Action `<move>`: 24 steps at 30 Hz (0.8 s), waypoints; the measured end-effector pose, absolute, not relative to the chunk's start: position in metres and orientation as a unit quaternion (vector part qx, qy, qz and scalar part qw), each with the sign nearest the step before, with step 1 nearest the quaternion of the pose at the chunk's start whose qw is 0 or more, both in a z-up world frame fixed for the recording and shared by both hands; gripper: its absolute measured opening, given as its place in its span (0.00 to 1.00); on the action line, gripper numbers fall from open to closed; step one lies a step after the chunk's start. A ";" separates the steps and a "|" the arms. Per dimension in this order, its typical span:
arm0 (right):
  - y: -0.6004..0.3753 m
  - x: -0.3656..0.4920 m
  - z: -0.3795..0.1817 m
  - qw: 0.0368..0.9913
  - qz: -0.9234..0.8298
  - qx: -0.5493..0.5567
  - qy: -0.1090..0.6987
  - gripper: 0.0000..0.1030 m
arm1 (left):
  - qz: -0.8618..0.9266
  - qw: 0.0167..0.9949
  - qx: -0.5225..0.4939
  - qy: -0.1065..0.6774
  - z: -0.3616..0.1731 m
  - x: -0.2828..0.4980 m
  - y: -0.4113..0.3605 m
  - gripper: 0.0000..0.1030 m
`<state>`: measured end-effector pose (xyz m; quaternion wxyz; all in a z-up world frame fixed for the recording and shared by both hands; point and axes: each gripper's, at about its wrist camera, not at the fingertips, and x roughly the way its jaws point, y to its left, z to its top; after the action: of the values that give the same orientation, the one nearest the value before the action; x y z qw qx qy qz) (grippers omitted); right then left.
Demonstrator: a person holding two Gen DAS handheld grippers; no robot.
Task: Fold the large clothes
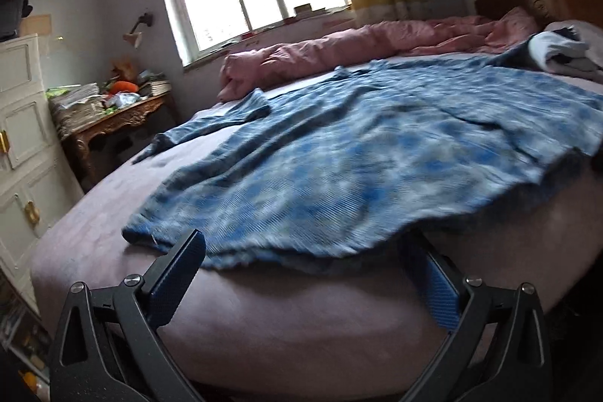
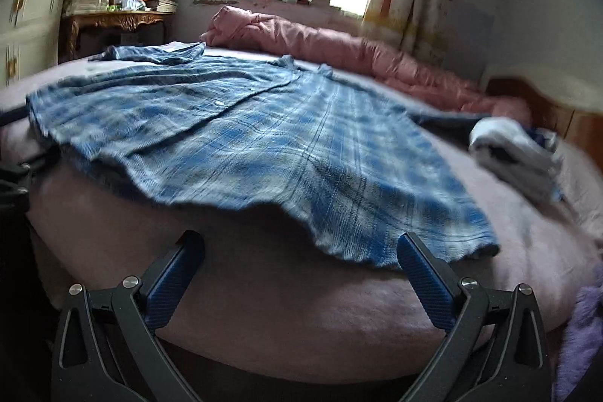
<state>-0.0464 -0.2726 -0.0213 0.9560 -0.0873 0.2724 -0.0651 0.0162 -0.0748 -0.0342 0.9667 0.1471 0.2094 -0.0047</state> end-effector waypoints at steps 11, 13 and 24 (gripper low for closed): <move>-0.322 -0.002 0.019 0.951 -0.063 -0.090 0.289 0.04 | -0.041 0.958 0.140 0.247 0.014 0.075 -0.052 0.02; -0.323 0.020 0.037 0.951 -0.054 -0.094 0.289 0.04 | -0.050 0.954 0.131 0.265 0.032 0.104 -0.052 0.02; -0.320 0.177 0.040 0.925 -0.054 -0.124 0.355 0.04 | -0.092 0.911 0.151 0.372 0.020 0.255 -0.072 0.02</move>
<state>0.1769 -0.3200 0.0395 0.9252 -0.1237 0.3546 -0.0536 0.2553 -0.0717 0.0199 0.9111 0.1511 0.3722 -0.0923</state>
